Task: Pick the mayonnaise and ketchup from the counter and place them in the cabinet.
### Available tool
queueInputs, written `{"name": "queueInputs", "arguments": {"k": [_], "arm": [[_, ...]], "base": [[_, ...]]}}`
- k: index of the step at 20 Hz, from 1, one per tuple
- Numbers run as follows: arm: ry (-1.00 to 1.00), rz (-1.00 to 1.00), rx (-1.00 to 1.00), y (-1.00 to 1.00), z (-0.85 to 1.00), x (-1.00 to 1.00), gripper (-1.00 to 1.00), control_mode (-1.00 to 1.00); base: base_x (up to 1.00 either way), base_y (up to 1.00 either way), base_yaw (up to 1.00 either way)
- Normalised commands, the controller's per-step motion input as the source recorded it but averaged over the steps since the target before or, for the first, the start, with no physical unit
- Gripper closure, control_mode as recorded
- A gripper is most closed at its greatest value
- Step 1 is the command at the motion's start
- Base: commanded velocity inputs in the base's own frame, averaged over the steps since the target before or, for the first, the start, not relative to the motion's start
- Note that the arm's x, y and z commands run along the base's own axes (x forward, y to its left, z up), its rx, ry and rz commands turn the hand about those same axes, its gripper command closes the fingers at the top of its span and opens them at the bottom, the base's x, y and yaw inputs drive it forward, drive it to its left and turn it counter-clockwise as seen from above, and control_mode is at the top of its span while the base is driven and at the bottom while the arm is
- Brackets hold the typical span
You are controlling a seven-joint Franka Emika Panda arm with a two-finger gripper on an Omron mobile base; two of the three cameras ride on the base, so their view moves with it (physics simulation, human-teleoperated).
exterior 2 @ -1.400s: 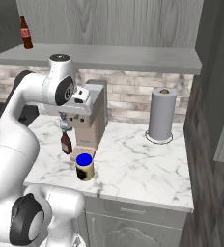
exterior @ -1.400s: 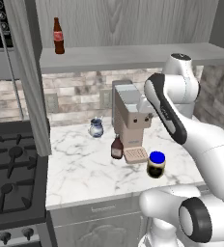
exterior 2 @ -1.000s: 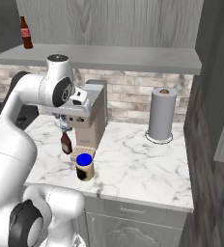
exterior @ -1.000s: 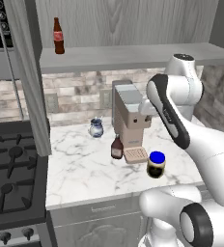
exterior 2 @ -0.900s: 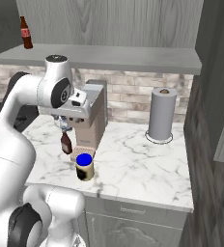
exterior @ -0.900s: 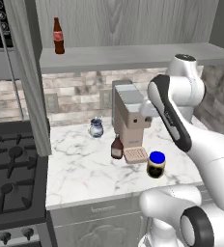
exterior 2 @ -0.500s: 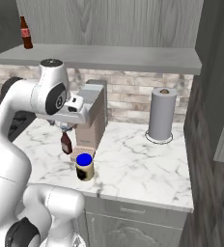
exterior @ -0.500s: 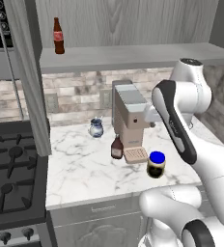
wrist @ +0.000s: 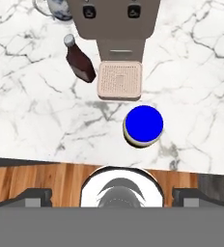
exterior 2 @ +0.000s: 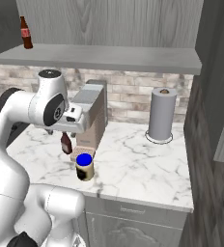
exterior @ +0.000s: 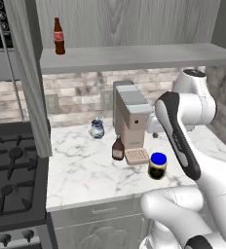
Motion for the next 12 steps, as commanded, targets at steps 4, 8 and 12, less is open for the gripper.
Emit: {"name": "queueInputs", "arguments": {"k": [4, 8, 12], "arm": [[0.00, 0.03, 0.00, -0.02, -0.36, -0.19, -1.00, -1.00], [0.00, 0.05, -0.03, -0.07, -0.34, -0.18, -1.00, -1.00], [0.00, 0.08, -0.02, -0.13, -0.25, -0.13, -1.00, -1.00]], "base": [[0.00, 0.00, 0.00], [0.00, 0.00, 0.00], [0.00, 0.00, 0.00]]}}
